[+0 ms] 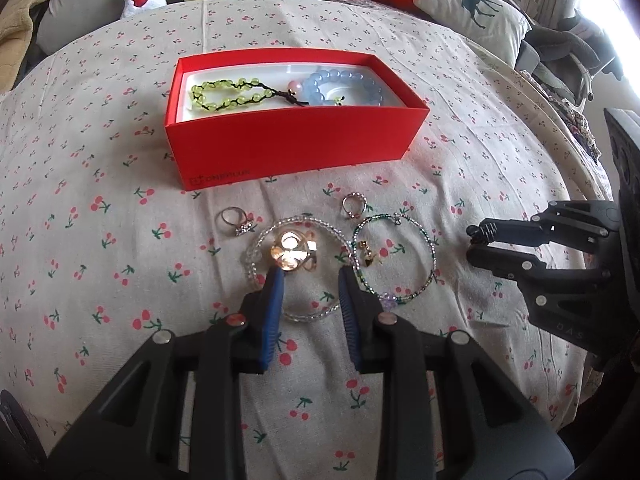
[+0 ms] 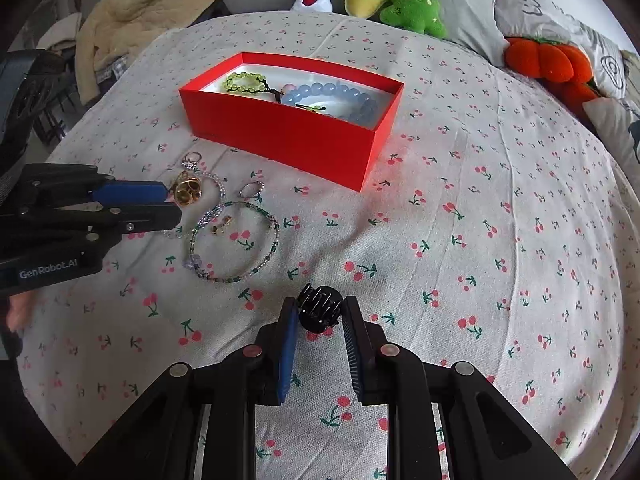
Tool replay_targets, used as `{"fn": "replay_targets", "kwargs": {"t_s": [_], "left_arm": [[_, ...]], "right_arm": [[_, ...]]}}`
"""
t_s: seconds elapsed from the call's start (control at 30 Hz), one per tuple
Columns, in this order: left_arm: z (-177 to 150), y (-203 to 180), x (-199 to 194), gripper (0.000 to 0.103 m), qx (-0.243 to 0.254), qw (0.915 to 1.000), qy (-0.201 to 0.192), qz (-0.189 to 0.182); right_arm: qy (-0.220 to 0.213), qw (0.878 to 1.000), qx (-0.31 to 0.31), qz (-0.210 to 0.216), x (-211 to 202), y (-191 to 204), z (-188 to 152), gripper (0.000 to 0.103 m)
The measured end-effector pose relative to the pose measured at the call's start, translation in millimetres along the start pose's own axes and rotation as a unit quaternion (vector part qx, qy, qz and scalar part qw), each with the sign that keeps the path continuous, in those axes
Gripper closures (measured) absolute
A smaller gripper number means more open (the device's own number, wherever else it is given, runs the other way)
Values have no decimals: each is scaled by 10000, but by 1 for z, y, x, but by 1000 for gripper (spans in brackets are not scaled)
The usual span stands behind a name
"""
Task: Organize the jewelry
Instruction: 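Grasp the gold flower pendant with the left tool while the right grasps the black hair clip, then lower the gold pendant into the red box and open the left tool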
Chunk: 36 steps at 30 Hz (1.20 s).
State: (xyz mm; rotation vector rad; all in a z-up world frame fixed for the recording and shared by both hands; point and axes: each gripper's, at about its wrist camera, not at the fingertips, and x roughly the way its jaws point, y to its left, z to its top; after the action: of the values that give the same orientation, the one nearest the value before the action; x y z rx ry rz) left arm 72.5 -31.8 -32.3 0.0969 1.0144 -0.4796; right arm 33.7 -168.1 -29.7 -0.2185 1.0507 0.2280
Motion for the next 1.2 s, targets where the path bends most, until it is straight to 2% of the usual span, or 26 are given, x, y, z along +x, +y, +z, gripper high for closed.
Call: {"fn": "replay_targets", "kwargs": {"t_s": [0.1, 0.43, 0.53, 0.87, 1.03, 1.2], "left_arm": [[1, 4, 8, 73, -76, 9999, 69, 38], [5, 5, 14, 73, -20, 9999, -49, 101], [5, 4, 13, 82, 33, 9997, -61, 213], [8, 5, -6, 83, -60, 9997, -195, 159], [16, 8, -20, 83, -233, 9992, -306, 142], [31, 9, -35, 83, -406, 9976, -558, 93]], "right_arm": [[-14, 10000, 17, 41, -1, -1, 1, 80], [64, 9999, 7, 108, 1, 1, -2, 80], [66, 9999, 31, 89, 0, 1, -2, 80], [-53, 9999, 153, 51, -10, 3, 2, 80], [-174, 9993, 331, 43, -20, 2, 16, 80], [-478, 9972, 571, 60, -34, 0, 42, 80]]}}
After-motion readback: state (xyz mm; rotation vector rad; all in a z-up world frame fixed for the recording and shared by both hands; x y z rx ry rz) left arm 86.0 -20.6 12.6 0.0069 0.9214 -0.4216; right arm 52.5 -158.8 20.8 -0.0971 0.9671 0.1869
